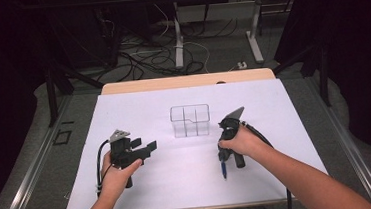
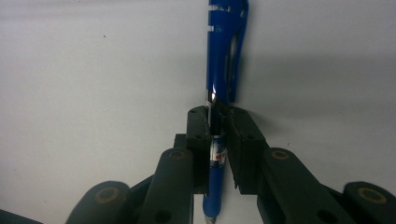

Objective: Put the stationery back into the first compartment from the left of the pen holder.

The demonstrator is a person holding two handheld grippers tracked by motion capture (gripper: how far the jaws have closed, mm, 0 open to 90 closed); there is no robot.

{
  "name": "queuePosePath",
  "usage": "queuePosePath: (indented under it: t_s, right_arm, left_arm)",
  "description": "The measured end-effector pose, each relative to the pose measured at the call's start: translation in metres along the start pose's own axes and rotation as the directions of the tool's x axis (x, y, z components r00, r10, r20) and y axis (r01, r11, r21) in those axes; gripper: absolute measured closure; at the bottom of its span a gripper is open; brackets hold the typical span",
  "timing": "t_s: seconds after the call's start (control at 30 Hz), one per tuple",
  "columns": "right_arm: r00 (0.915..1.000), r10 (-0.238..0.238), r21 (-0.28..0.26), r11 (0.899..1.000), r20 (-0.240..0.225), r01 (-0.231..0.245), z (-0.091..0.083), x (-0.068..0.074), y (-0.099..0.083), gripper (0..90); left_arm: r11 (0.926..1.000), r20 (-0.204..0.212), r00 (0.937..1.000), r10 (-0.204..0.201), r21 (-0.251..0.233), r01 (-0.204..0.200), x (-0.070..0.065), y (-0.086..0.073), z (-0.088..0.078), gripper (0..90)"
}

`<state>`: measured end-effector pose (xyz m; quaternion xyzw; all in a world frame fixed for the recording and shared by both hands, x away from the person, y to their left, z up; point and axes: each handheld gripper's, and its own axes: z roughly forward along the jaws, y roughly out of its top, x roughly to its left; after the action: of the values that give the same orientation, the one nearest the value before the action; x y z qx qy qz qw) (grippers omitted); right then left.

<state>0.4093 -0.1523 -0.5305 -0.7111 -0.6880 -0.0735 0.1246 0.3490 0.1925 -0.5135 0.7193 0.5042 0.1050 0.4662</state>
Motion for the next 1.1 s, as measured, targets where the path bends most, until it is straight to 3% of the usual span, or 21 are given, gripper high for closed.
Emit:
queuePosePath:
  t_s: [0.33, 0.53, 0.7, 0.83, 1.07, 1.1]
  right_arm:
    - [0.9998, -0.017, 0.015, 1.0, -0.009, 0.017, -0.002, -0.004, 0.0, 79.5]
    - [0.9974, -0.047, 0.009, 0.999, -0.055, 0.047, -0.01, -0.007, -0.001, 79.6]
    - [0.9952, -0.055, -0.023, 0.998, -0.081, 0.054, -0.021, -0.01, 0.0, 79.6]
    - [0.9913, -0.086, -0.056, 0.995, -0.1, 0.081, -0.028, -0.012, 0.0, 79.6]
    - [0.9806, -0.173, -0.101, 0.981, -0.092, 0.164, -0.036, -0.012, -0.003, 79.6]
    - [0.981, -0.164, -0.109, 0.982, -0.104, 0.152, -0.037, -0.011, -0.004, 79.6]
  left_arm:
    - [1.0, -0.001, 1.0, -0.001, 0.0, 0.001, 0.0, 0.0, 0.0, 29.3]
    - [1.0, -0.002, 1.0, -0.002, -0.002, 0.002, 0.001, 0.0, 0.0, 29.5]
    - [1.0, -0.003, 1.0, 0.0, -0.003, 0.0, 0.001, 0.0, 0.0, 29.5]
    - [1.0, -0.004, 1.0, 0.003, -0.002, -0.003, 0.001, 0.0, 0.0, 29.5]
    - [1.0, -0.004, 1.0, 0.003, -0.002, -0.003, 0.001, 0.0, 0.0, 29.5]
    - [1.0, -0.005, 1.0, 0.003, -0.002, -0.003, 0.001, 0.0, 0.0, 29.5]
